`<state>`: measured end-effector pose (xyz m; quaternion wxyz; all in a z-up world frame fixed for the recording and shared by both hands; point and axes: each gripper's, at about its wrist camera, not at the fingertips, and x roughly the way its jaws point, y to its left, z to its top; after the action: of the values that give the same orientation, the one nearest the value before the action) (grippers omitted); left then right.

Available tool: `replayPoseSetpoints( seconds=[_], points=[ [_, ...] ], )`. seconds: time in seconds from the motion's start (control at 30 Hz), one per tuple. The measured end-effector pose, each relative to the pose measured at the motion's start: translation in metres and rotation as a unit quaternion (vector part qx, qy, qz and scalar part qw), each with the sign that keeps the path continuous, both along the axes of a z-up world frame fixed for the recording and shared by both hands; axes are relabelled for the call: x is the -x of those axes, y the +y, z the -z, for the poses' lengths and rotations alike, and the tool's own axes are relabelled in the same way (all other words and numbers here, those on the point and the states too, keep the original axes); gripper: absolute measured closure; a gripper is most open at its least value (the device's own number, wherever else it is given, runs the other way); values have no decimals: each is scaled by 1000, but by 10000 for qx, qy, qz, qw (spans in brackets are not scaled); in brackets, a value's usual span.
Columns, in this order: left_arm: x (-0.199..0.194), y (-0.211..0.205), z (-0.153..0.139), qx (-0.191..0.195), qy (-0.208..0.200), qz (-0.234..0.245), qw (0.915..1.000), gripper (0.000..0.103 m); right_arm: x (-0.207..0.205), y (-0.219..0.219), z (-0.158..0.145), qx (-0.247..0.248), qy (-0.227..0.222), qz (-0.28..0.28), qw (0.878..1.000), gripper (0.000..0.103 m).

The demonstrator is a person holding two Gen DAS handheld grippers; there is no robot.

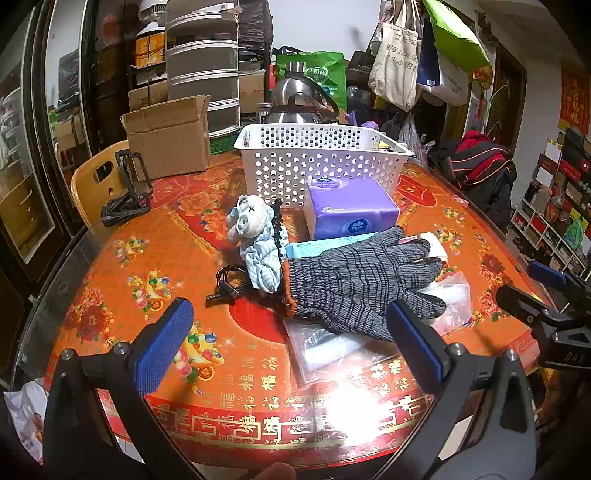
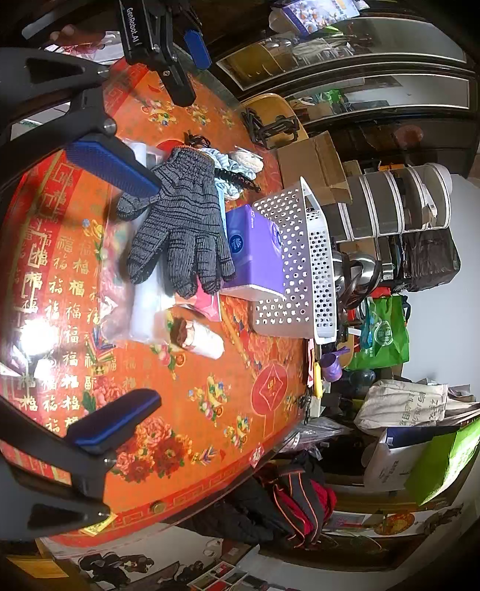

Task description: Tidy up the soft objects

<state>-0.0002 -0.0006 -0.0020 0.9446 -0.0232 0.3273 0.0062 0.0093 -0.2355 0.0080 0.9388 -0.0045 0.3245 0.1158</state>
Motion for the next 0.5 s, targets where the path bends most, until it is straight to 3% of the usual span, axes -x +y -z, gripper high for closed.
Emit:
replayPoseSetpoints(
  seconds=[0.5],
  points=[
    [0, 0, 0, -6, 10, -1, 10000, 0, 1, 0, -1, -4, -15, -14, 10000, 0]
  ],
)
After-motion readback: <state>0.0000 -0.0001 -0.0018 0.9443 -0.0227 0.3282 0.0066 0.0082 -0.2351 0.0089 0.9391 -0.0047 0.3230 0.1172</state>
